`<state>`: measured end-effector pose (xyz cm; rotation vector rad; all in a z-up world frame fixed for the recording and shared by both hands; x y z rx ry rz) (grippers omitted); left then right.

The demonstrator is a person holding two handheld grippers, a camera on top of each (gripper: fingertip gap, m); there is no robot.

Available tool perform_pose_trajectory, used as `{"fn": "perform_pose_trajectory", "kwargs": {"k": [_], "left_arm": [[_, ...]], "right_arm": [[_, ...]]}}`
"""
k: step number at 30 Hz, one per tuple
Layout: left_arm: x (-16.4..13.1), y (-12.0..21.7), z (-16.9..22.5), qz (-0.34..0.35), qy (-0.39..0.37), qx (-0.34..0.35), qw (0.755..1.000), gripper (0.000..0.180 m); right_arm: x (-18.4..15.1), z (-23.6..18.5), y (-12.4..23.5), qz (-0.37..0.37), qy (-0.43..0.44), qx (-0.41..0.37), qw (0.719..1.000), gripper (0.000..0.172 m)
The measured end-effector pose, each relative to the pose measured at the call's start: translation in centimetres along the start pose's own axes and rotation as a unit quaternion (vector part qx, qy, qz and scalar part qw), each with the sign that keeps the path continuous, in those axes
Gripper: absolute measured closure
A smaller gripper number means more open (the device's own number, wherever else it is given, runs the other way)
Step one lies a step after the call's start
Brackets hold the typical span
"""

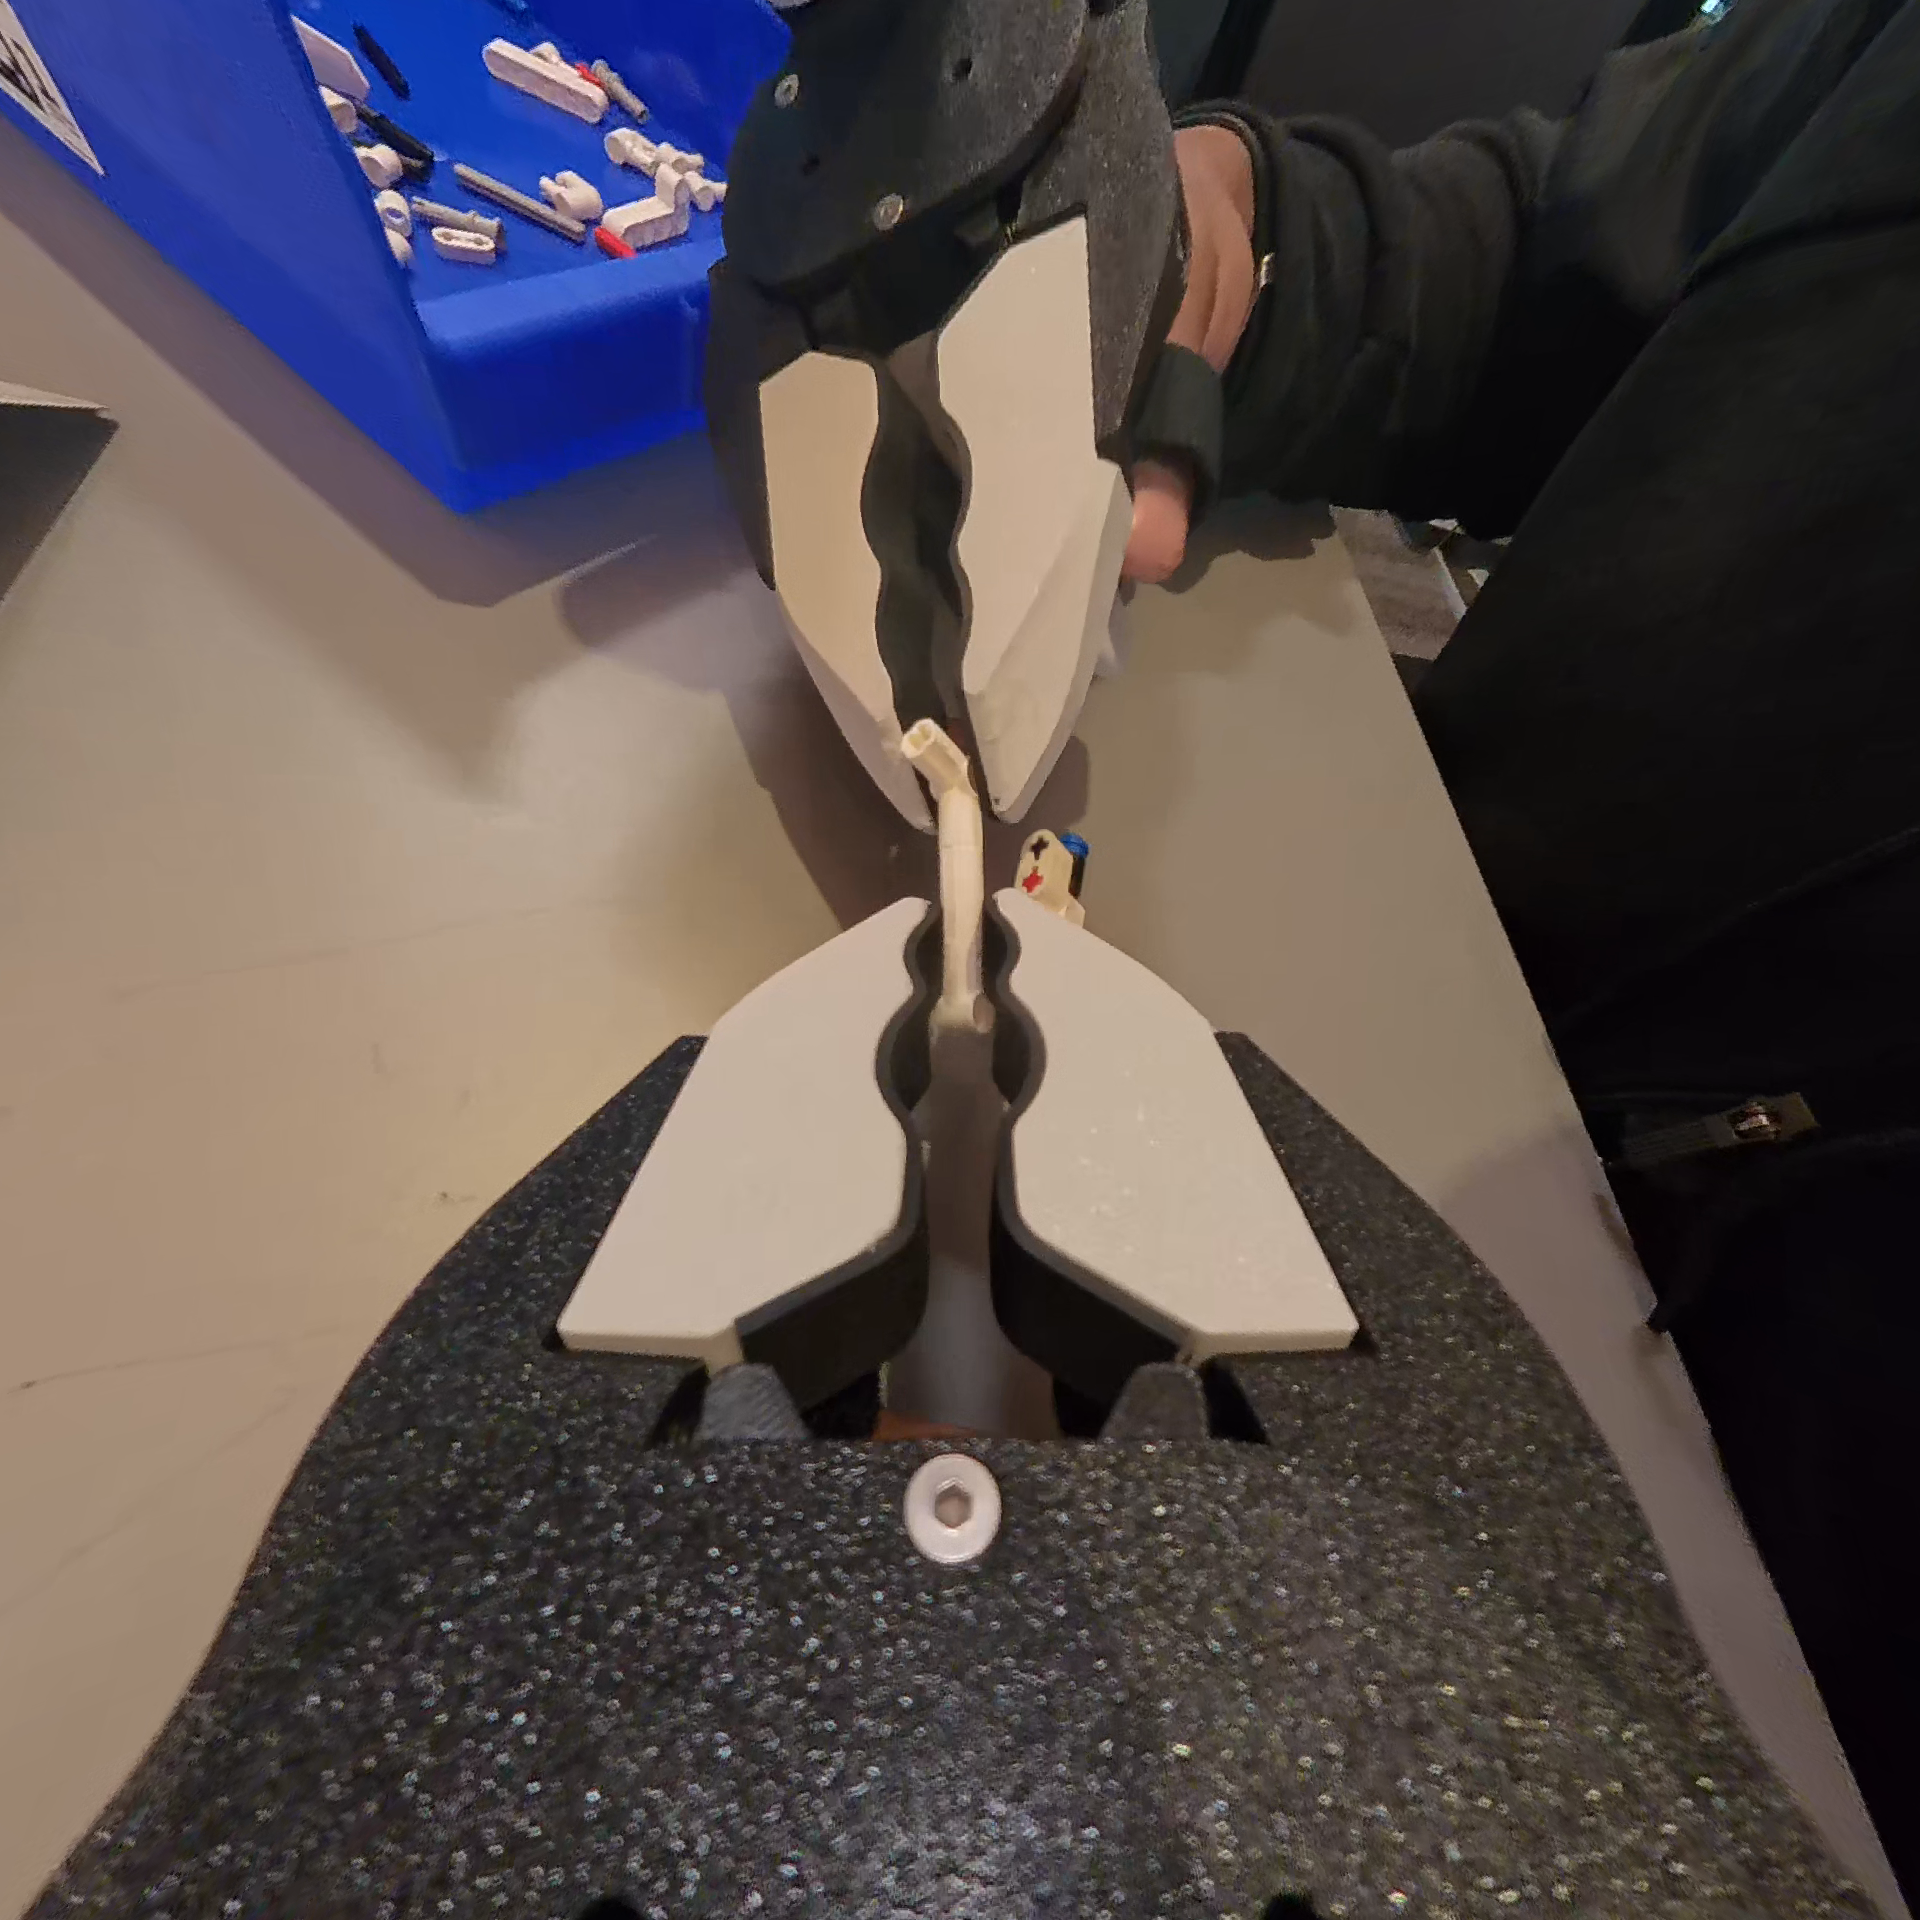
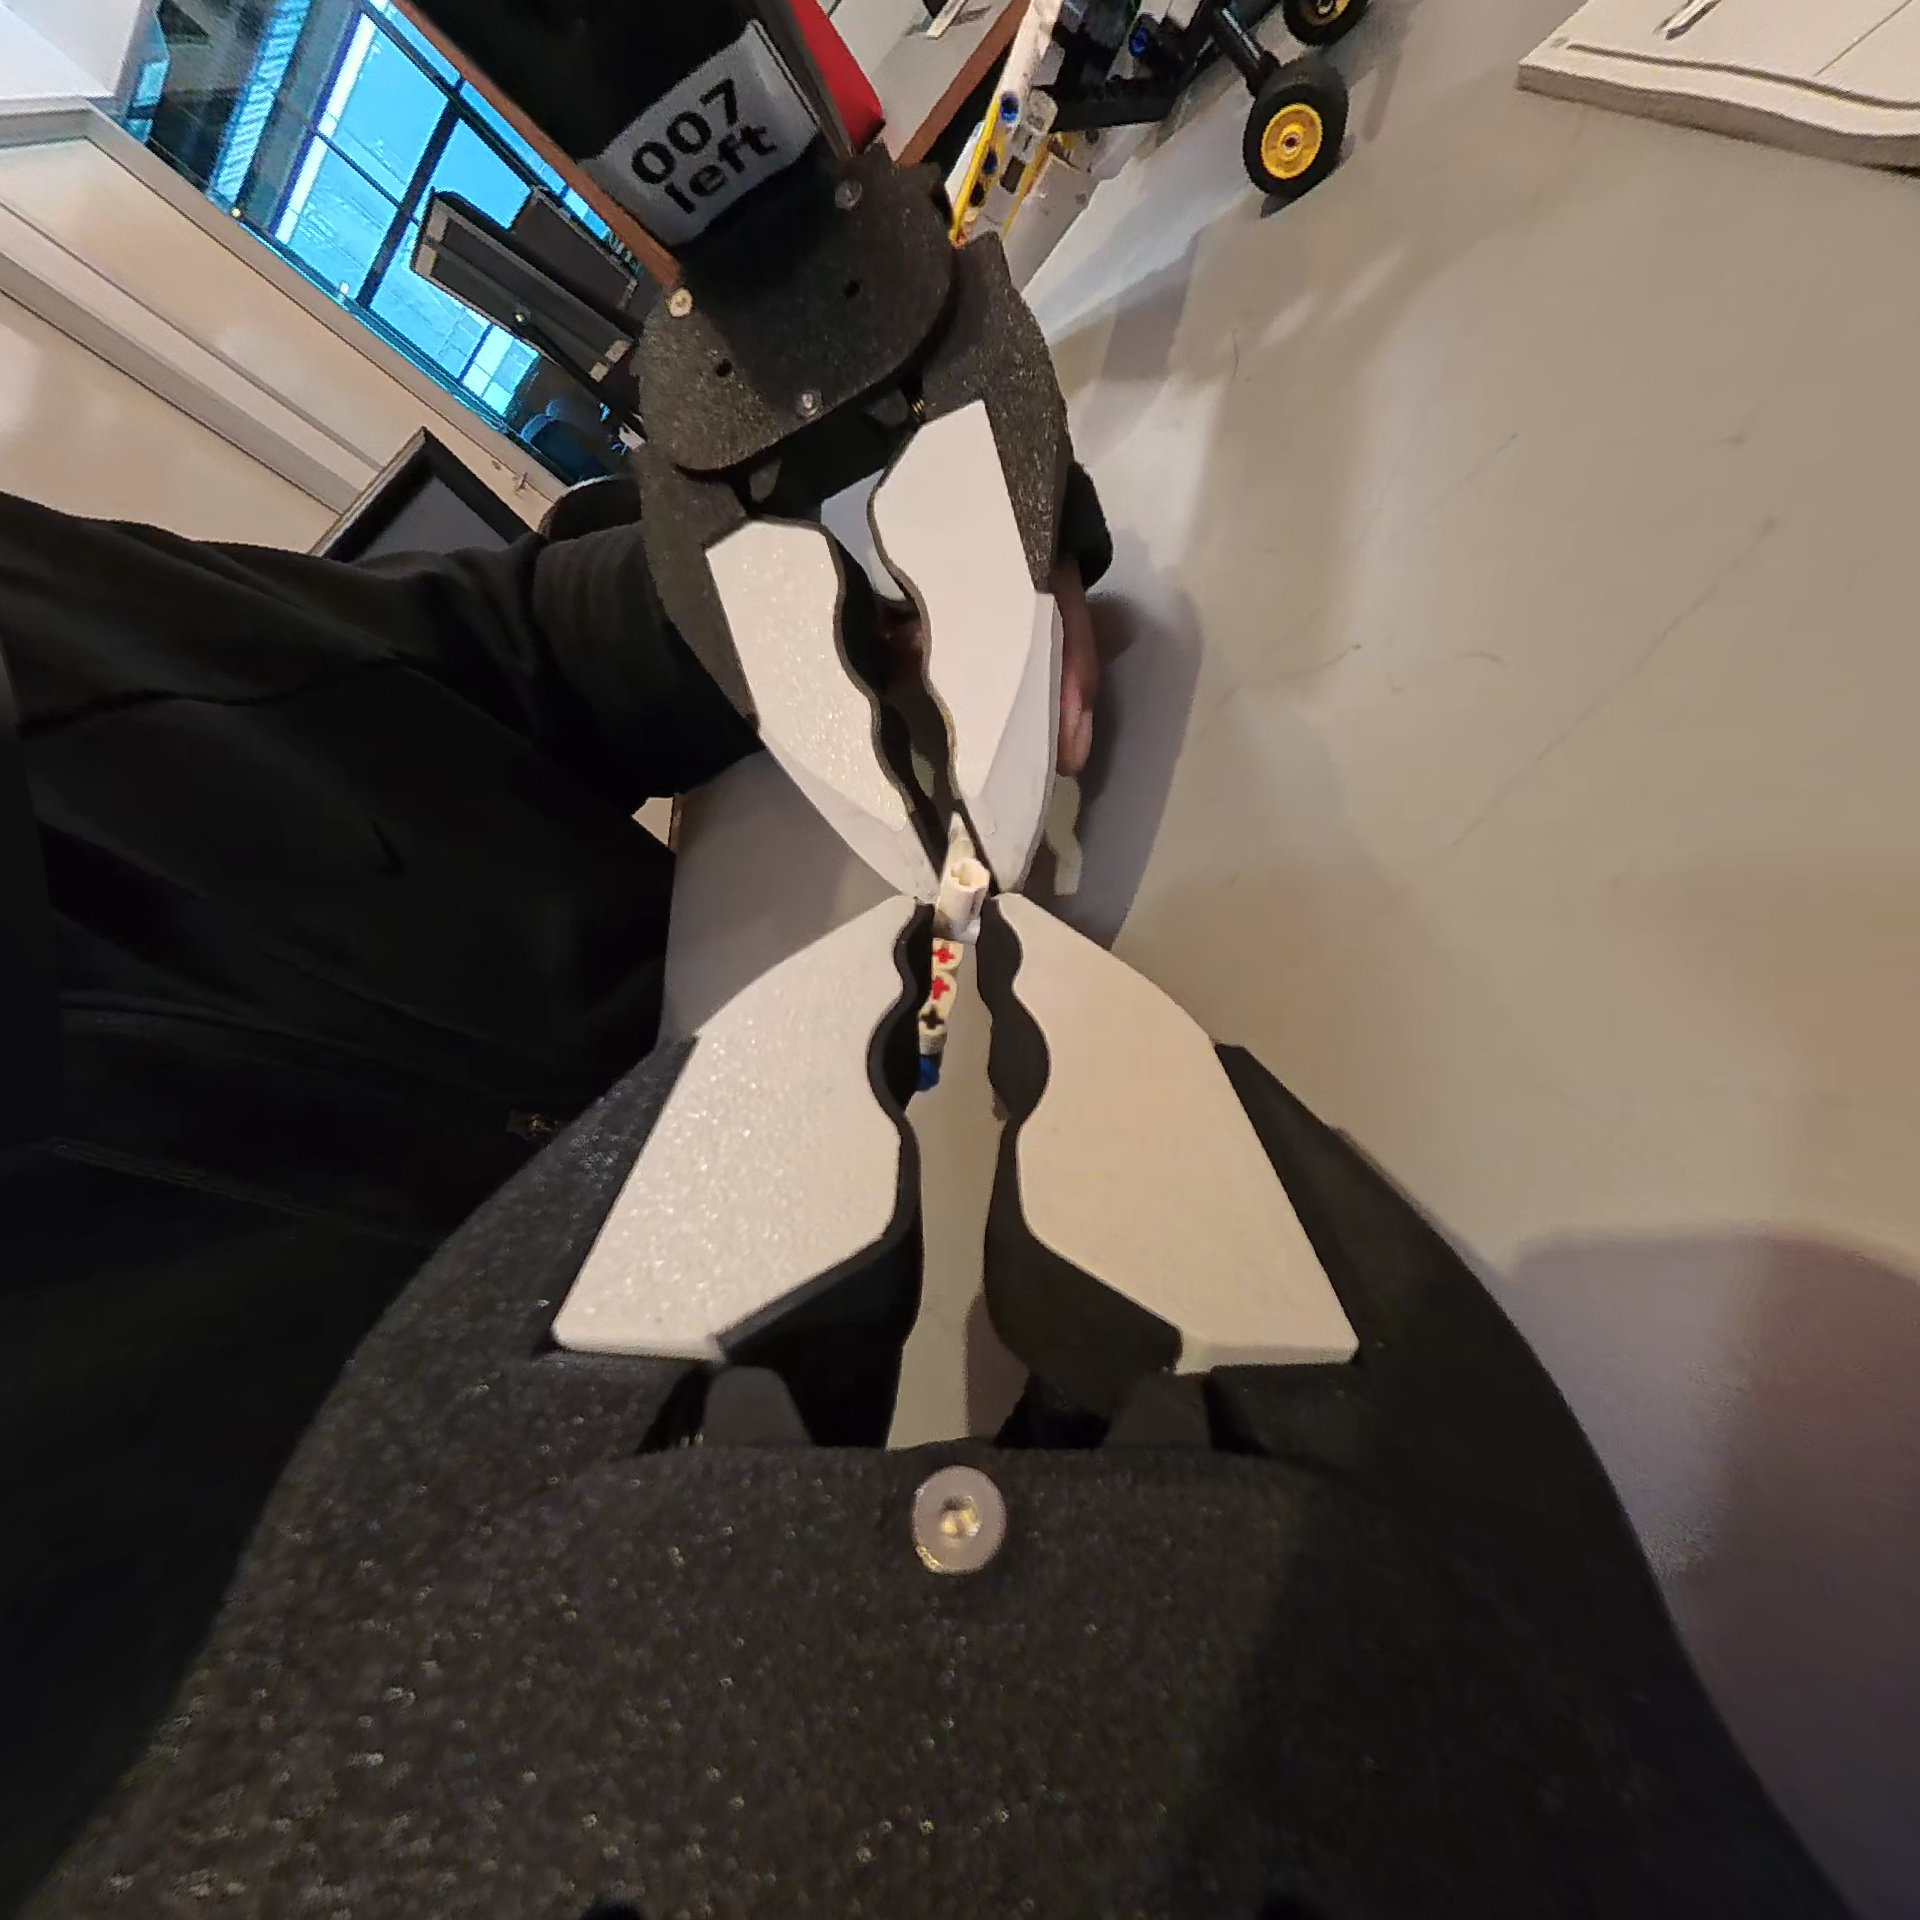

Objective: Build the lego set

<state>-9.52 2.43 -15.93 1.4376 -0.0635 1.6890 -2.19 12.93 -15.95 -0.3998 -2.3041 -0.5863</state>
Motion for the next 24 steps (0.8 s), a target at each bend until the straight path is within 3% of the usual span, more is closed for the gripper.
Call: {"fn": "perform_pose_trajectory", "kwargs": {"k": [7,11,19,24], "left_arm": [[-0.6,-0.1,-0.3,-0.017,0.032,-0.016,0.999,0.174],[-1.2,-0.4,-0.4,-0.053,0.046,-0.011,0.997,0.174],[-1.5,-1.1,-0.5,-0.089,0.028,0.036,0.995,0.173],[-1.4,-0.8,-1.2,-0.08,0.022,0.085,0.993,0.158]], "right_arm": [[-0.1,0.2,-0.4,-0.015,-0.005,-0.012,1.0,0.163],[0.1,0.6,-0.1,-0.003,0.011,-0.047,0.999,0.148],[-0.2,1.1,-0.7,-0.031,0.017,-0.096,0.995,0.162],[-0.2,1.3,-0.5,-0.031,0.008,-0.111,0.993,0.161]]}}
Point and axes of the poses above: each gripper's, where its closed fingertips meet, y back along the fingers, x out of its top, z = x × y across the jaws, the point moved 7 cm from there along y, back along the fingers, and after that the axes turned 2 degrees about y, right-handed, at the moved point
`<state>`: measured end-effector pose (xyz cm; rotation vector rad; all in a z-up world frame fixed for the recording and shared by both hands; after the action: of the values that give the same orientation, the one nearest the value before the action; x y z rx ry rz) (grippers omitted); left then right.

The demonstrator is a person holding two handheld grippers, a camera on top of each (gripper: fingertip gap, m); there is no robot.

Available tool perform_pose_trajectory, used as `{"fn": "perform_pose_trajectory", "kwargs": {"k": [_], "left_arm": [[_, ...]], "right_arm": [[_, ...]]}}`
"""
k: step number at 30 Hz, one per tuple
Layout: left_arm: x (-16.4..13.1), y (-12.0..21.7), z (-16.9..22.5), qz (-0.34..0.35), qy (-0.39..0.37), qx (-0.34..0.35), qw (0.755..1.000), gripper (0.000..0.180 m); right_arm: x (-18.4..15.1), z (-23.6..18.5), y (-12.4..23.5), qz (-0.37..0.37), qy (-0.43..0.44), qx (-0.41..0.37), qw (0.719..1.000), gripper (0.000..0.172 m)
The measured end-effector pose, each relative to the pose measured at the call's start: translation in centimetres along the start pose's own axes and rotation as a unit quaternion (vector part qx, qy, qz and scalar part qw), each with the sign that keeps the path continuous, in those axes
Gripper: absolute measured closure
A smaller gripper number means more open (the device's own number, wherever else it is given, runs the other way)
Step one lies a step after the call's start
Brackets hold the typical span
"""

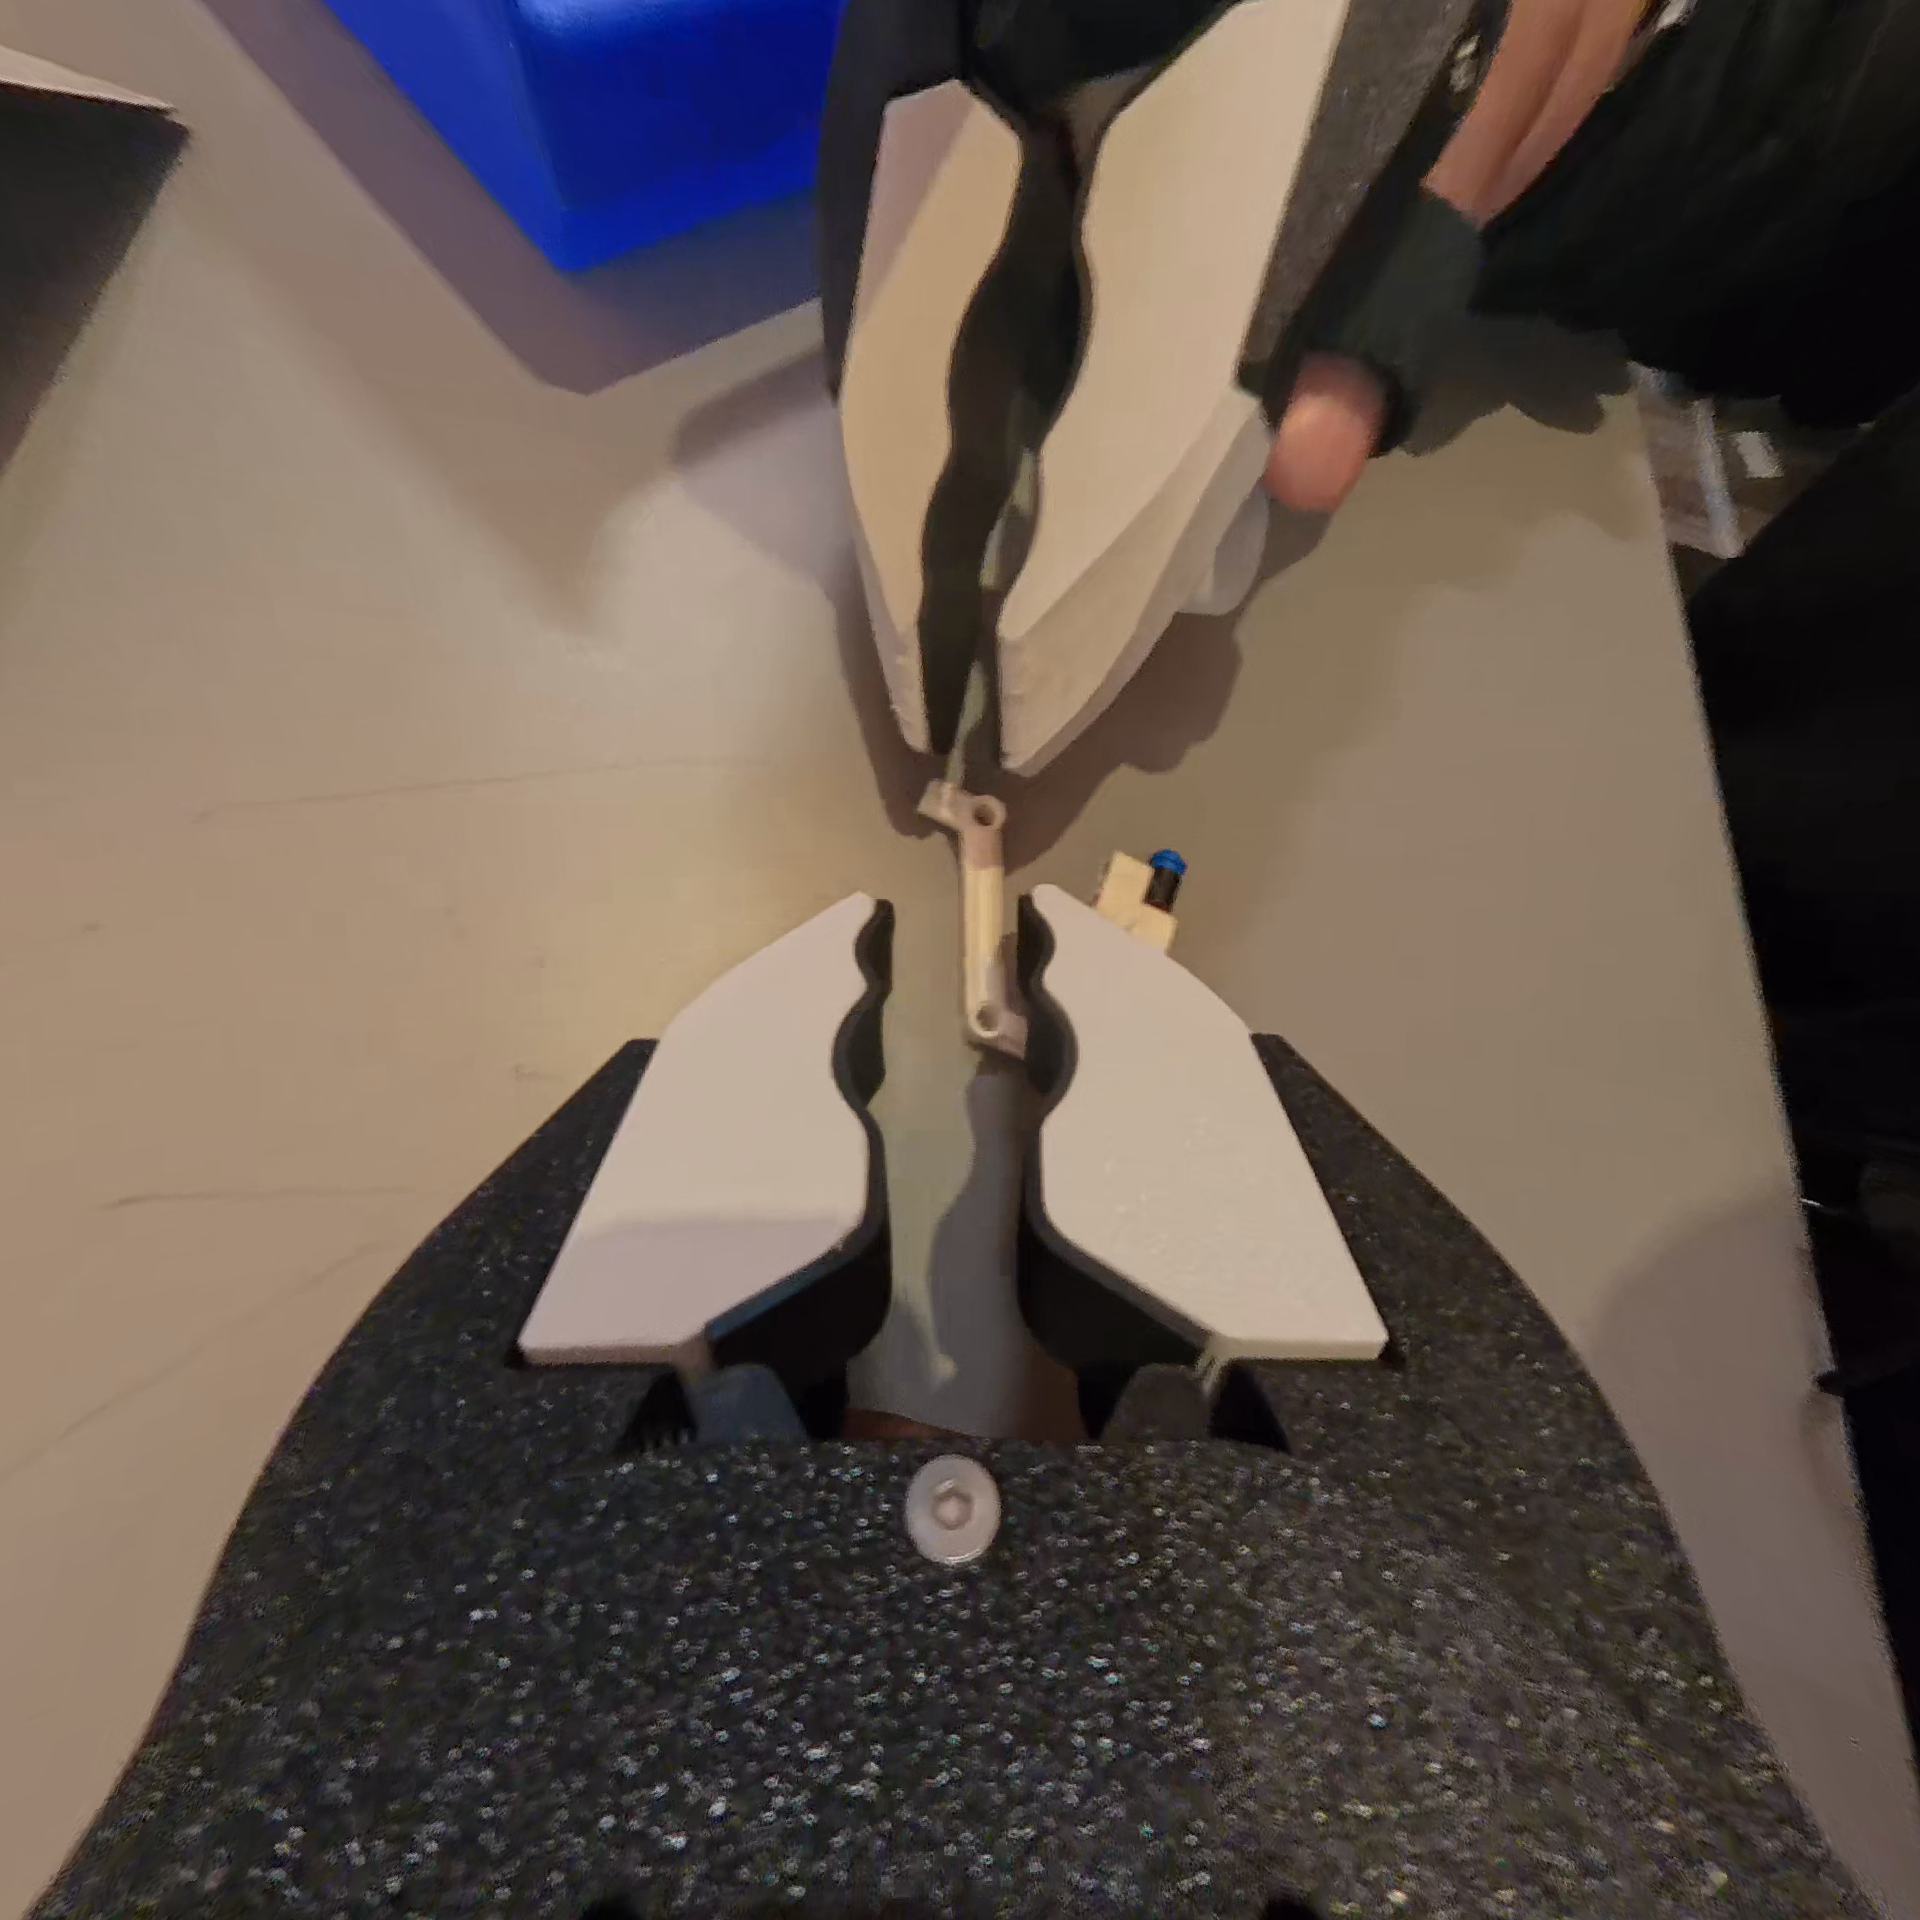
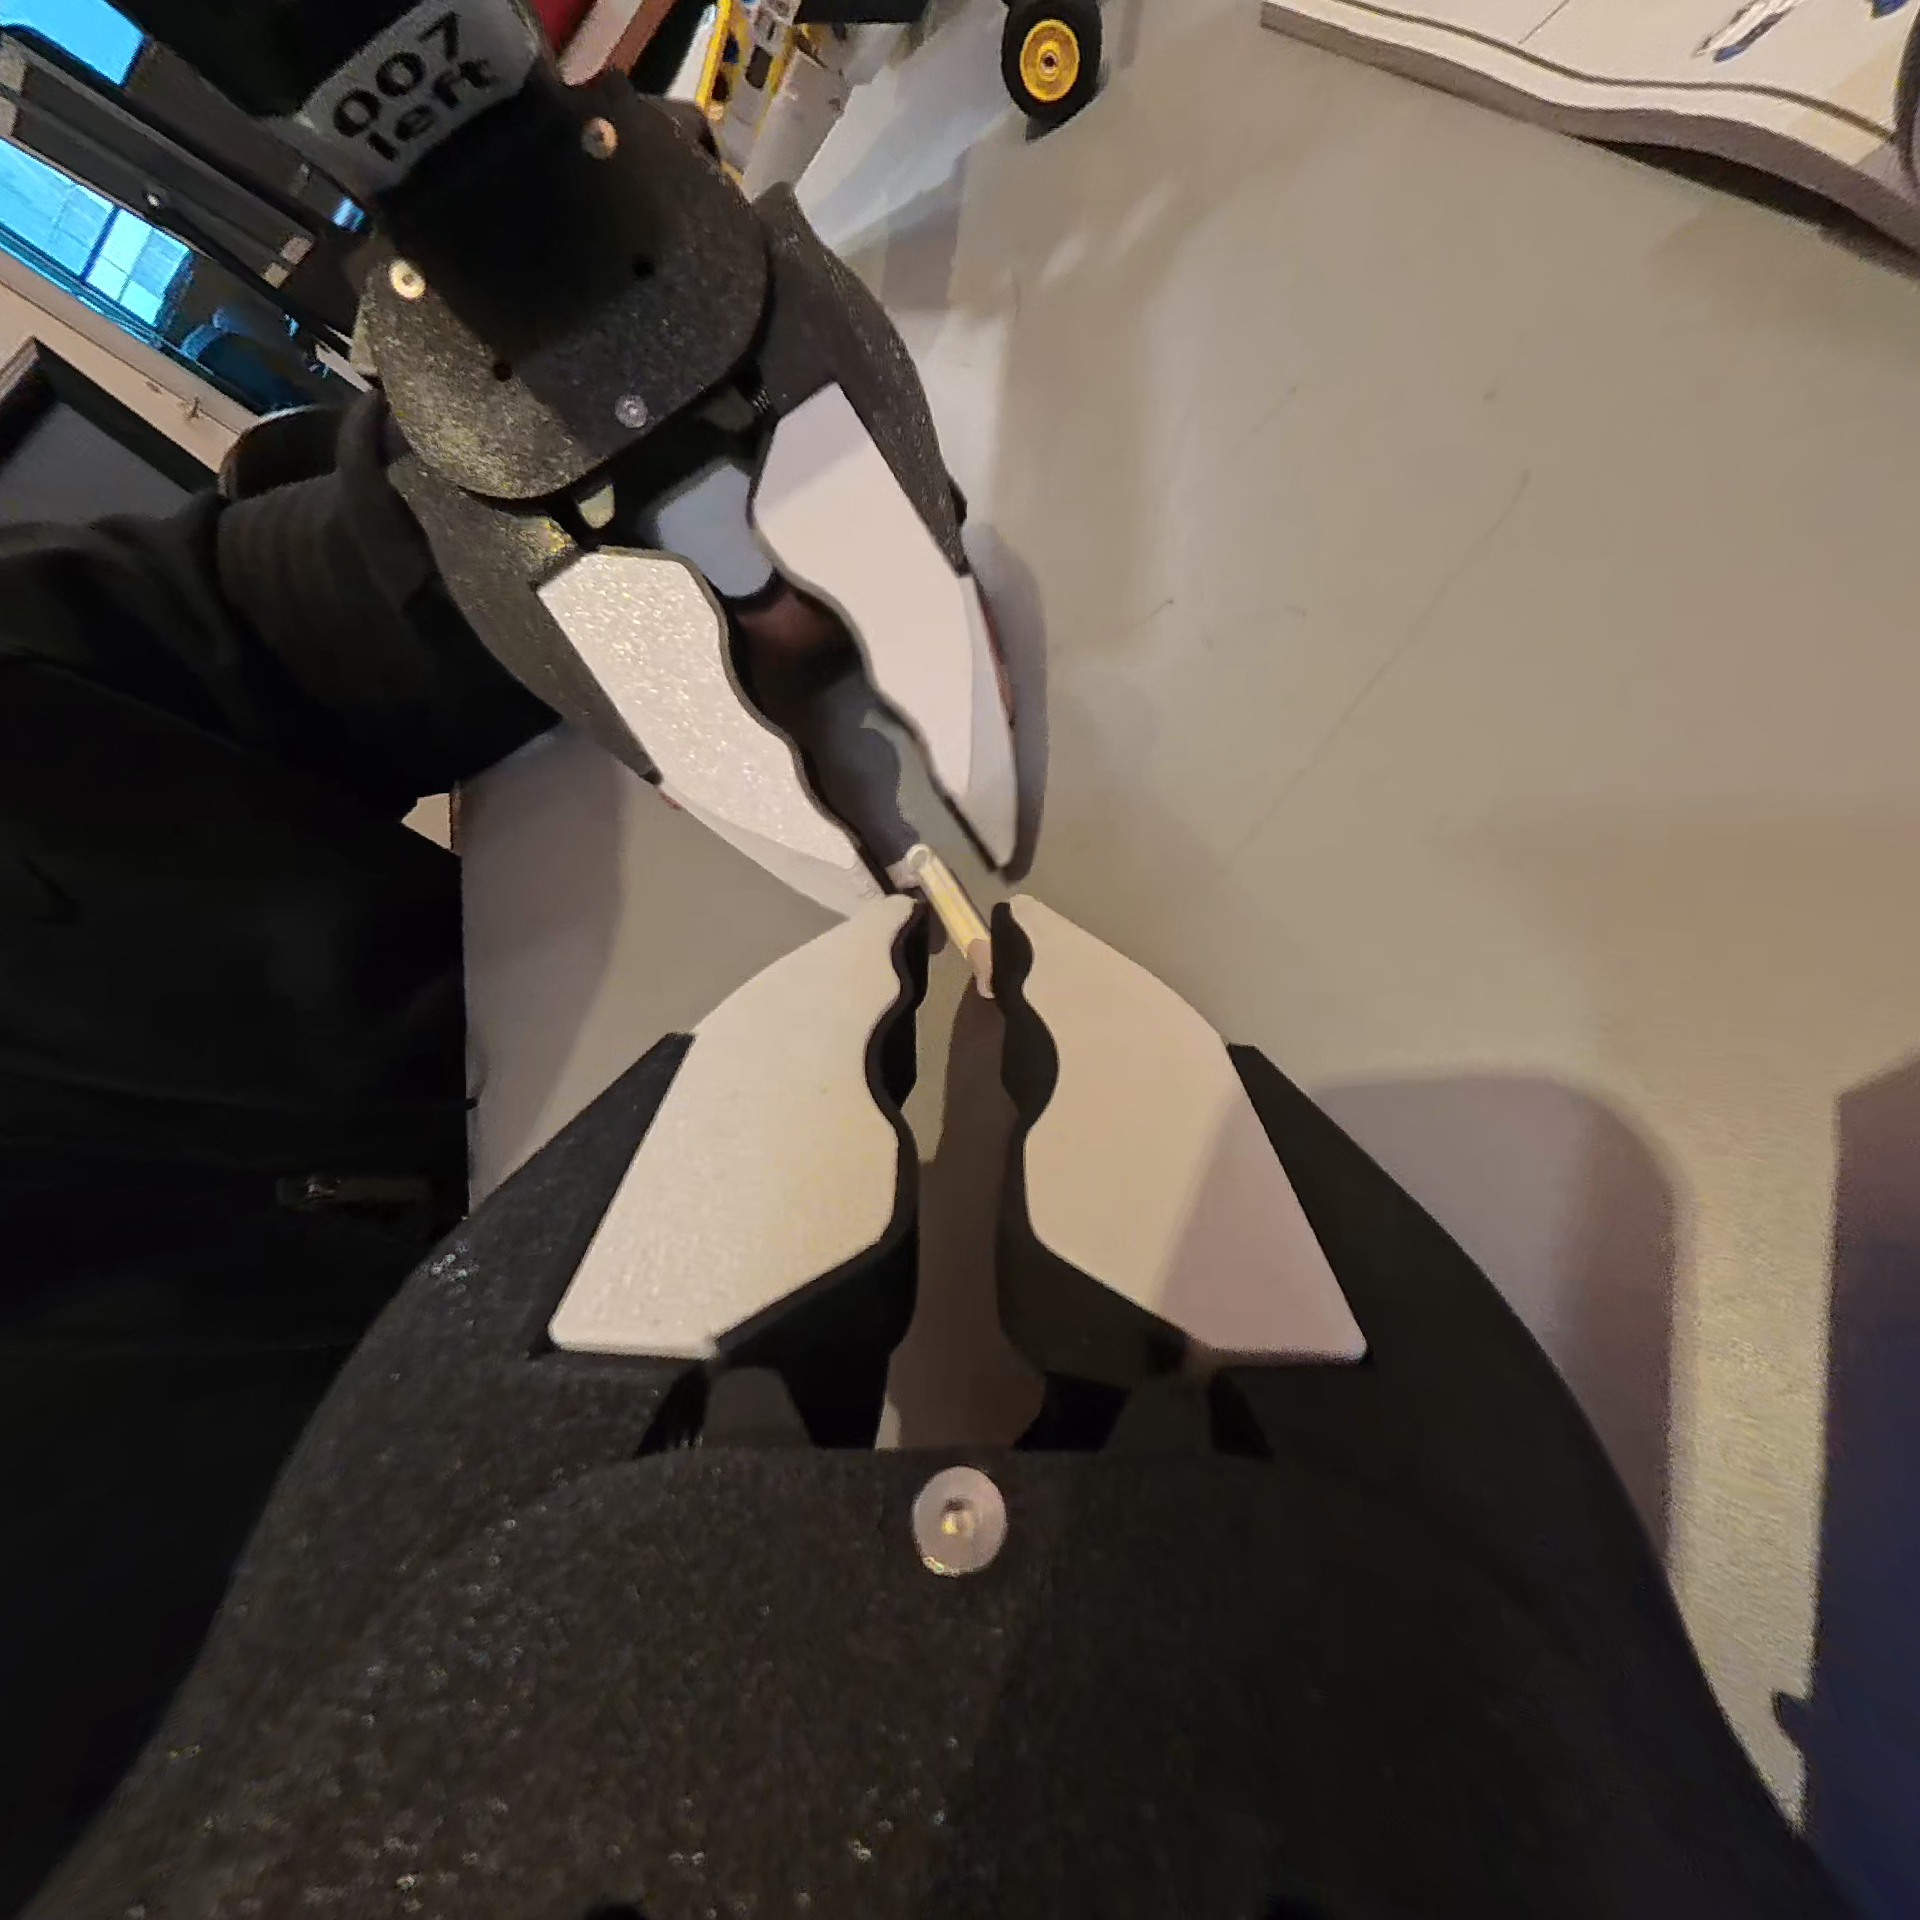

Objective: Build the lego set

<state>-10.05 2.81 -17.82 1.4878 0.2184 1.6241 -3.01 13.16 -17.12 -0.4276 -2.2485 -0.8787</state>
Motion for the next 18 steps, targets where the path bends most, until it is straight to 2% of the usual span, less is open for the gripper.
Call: {"fn": "perform_pose_trajectory", "kwargs": {"k": [3,7,11,13,15,18], "left_arm": [[0.3,0.4,-0.7,0.02,-0.018,0.049,0.998,0.145],[1.4,1.5,-1.4,0.107,-0.041,0.107,0.988,0.14],[2.9,3.2,-1.7,0.257,-0.019,0.121,0.959,0.138],[3.3,3.8,-1.8,0.32,0.007,0.104,0.942,0.14],[3.7,4.1,-1.9,0.356,0.027,0.093,0.929,0.142],[4.0,4.5,-1.8,0.389,0.006,0.109,0.915,0.146]], "right_arm": [[0.0,0.0,0.1,0.002,0.002,0.002,1.0,0.158],[0.0,-0.3,0.1,-0.002,0.03,-0.003,1.0,0.15],[-0.1,-0.3,0.2,-0.016,0.076,-0.039,0.996,0.146],[-0.1,-0.3,0.2,-0.021,0.091,-0.05,0.994,0.146],[-0.2,-0.5,0.2,-0.025,0.1,-0.048,0.994,0.145],[-0.3,-0.7,0.0,-0.031,0.113,-0.047,0.992,0.144]]}}
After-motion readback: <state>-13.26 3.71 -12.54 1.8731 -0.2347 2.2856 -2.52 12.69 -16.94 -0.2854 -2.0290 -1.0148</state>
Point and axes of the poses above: each gripper's, where its closed fingertips meet, y back along the fingers, x out of its top, z = x × y across the jaws, the point moved 7 cm from there along y, back along the fingers, and after that the axes turned 2 degrees about y, right-handed, at the moved point
